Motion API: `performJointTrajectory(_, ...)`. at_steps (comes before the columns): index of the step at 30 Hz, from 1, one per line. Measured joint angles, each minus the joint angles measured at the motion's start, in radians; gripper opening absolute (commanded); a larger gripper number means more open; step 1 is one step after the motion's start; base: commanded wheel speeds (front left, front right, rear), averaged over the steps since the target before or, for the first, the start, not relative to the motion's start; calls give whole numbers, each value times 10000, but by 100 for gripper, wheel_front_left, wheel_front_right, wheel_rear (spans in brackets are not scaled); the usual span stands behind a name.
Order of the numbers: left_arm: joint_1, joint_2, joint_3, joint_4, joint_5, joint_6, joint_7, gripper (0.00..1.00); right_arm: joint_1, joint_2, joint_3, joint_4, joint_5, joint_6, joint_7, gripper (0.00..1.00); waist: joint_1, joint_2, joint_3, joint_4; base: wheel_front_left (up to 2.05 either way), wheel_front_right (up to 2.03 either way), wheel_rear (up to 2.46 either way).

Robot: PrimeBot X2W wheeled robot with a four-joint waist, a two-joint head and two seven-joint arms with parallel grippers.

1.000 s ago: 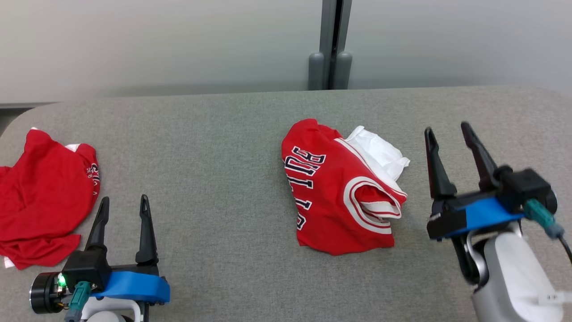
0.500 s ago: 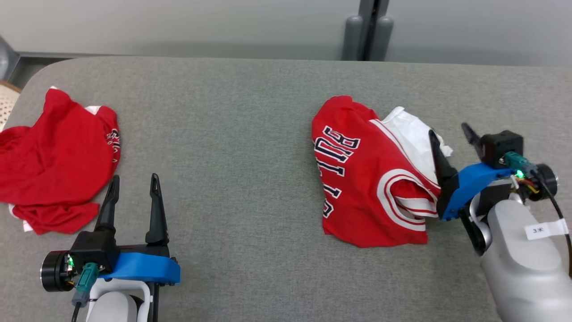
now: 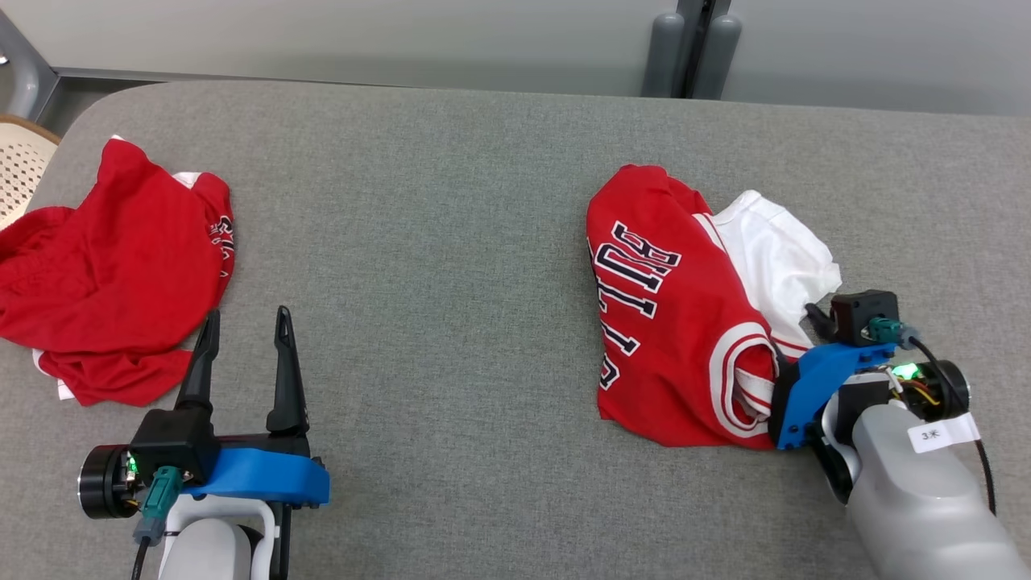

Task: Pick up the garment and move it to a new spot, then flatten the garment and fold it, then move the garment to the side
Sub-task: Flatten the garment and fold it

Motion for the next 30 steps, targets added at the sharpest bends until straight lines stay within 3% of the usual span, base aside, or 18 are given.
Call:
performJointTrajectory(1,-5,-12,2,17,8,-6,0,100,-21,42,113,98,73,-12,-2,100,0,0,-16,-12,0,0,0)
performJointTrajectory(2,-9,-17,8,33,31,-8,0,100,-26,92,201,165,153,-13,-6,86,0,0,-40,-26,0,0,0)
performJointTrajectory(3,-10,-17,15,46,52,-8,0,100,-32,127,309,236,217,-15,-12,33,0,0,-68,-45,0,0,0)
performJointTrajectory(4,-10,-19,33,65,73,-12,2,100,-32,161,416,297,270,-15,-50,0,0,0,-105,-65,0,0,0)
performJointTrajectory(12,162,-13,176,151,104,-52,0,100,109,128,813,497,706,8,-548,0,0,0,-575,-346,0,0,0)
performJointTrajectory(20,436,-12,261,40,161,-54,0,100,357,-1160,435,-67,1058,8,-744,0,0,0,-964,-811,0,0,0)
performJointTrajectory(30,532,-23,290,-19,171,-94,0,100,902,-2755,-1141,-1513,970,8,-754,0,0,0,-1060,-939,0,0,0)
